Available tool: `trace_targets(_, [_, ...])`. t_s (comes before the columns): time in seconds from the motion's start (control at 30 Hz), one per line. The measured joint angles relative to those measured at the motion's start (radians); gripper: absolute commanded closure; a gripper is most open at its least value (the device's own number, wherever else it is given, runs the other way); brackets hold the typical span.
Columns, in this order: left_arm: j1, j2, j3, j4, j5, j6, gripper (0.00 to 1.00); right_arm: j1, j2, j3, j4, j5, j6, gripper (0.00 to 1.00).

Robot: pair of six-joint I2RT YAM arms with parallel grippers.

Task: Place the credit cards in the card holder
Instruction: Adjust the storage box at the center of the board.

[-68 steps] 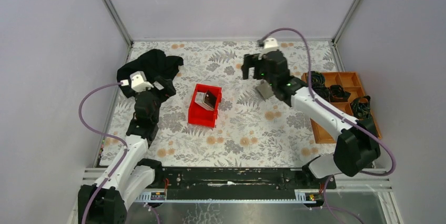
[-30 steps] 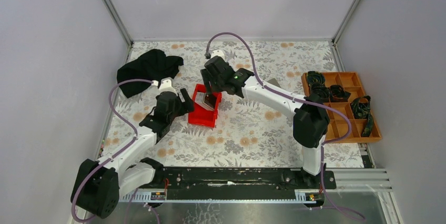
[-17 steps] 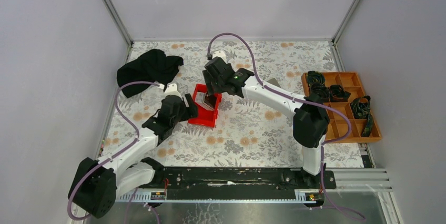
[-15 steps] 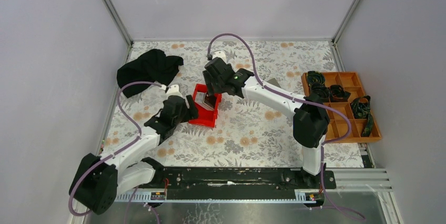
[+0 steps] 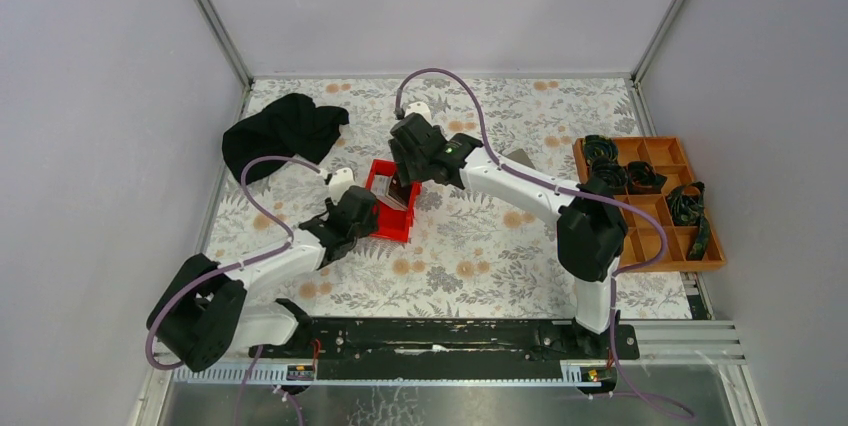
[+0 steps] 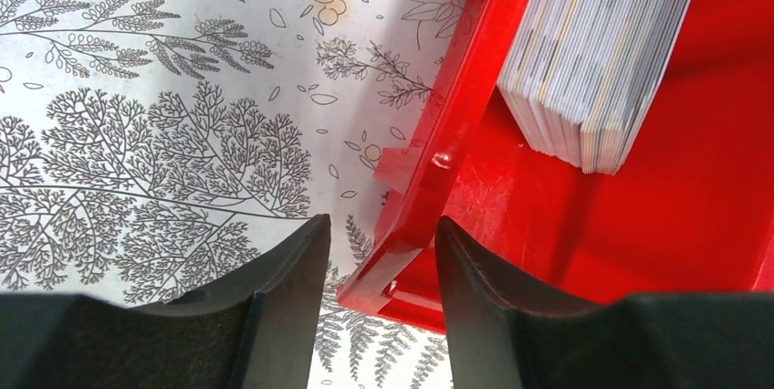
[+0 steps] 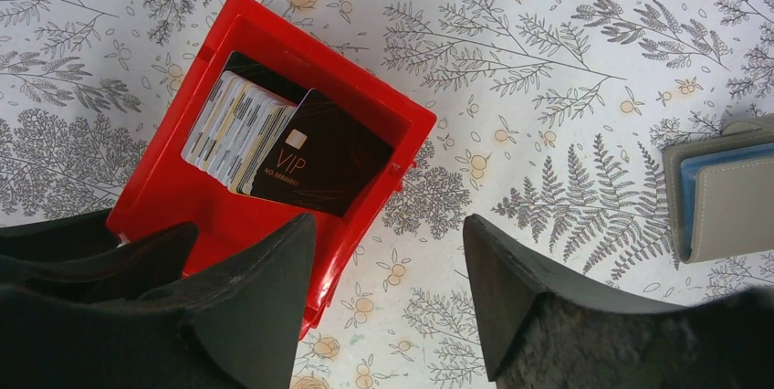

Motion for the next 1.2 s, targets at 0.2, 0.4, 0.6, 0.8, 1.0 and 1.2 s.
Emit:
trace_targets(0.2, [-0.036, 0.046, 0.024, -0.003, -0.071, -0.078, 0.58, 0.000, -0.008, -0.007, 0.000, 0.000, -0.014, 0.39])
trace_targets(0.4, [-0.057, 0.061, 0.026, -0.013, -0.122, -0.169, 0.66, 0.000, -0.042, -0.064, 0.024, 0.041, -0.034, 0.48])
trace_targets(0.6, [-0.072, 0.068, 0.028, -0.025, -0.162, -0.273, 0.67, 0.000, -0.197, -0.240, 0.177, 0.105, -0.051, 0.65])
trace_targets(0.8, [-0.078, 0.081, 0.039, -0.048, -0.189, -0.365, 0.66, 0.000, -0.255, -0.251, 0.274, 0.110, -0.083, 0.07])
trace_targets(1.0, [-0.085, 0.124, 0.077, -0.068, -0.206, -0.416, 0.67, 0.000, -0.190, -0.193, 0.285, 0.047, -0.116, 0.01])
trace_targets(1.2, [-0.085, 0.159, 0.111, -0.089, -0.217, -0.450, 0.70, 0.000, -0.135, -0.169, 0.281, 0.020, -0.133, 0.01])
